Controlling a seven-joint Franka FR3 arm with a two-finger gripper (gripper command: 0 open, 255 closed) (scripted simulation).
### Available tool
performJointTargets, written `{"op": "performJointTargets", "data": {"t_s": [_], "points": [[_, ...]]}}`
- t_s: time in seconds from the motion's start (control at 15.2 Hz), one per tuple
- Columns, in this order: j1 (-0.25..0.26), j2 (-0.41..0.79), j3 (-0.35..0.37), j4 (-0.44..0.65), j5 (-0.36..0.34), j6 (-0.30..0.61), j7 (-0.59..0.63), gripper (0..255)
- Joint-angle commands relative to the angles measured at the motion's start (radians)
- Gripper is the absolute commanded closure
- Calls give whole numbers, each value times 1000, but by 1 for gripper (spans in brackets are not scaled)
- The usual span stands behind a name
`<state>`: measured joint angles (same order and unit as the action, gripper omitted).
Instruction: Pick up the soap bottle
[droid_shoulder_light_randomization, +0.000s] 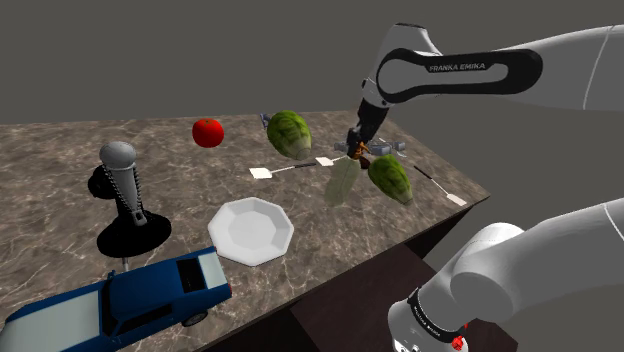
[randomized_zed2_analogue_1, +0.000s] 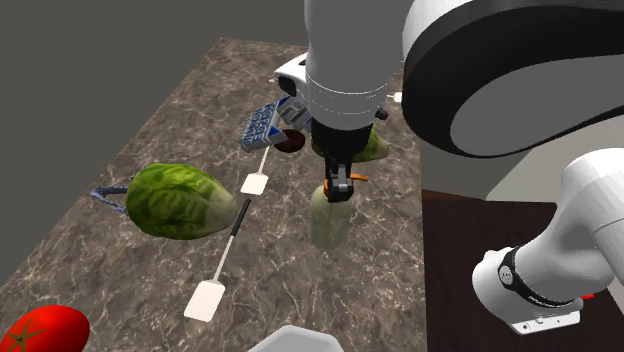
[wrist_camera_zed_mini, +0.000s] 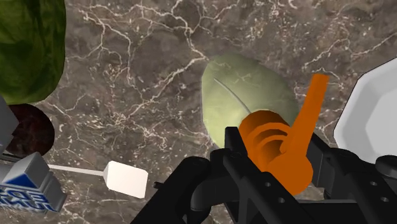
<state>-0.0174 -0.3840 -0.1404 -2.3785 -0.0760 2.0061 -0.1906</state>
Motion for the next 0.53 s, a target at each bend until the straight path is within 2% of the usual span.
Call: {"op": "performJointTargets", "data": {"t_s": [0.0, 0.33, 0.46], "points": [[0, -7, 2, 22, 1, -29, 0, 255], [1, -20, 5, 78, 2, -98, -1, 255], [1, -20, 5, 80, 2, -100, -1, 255]]}}
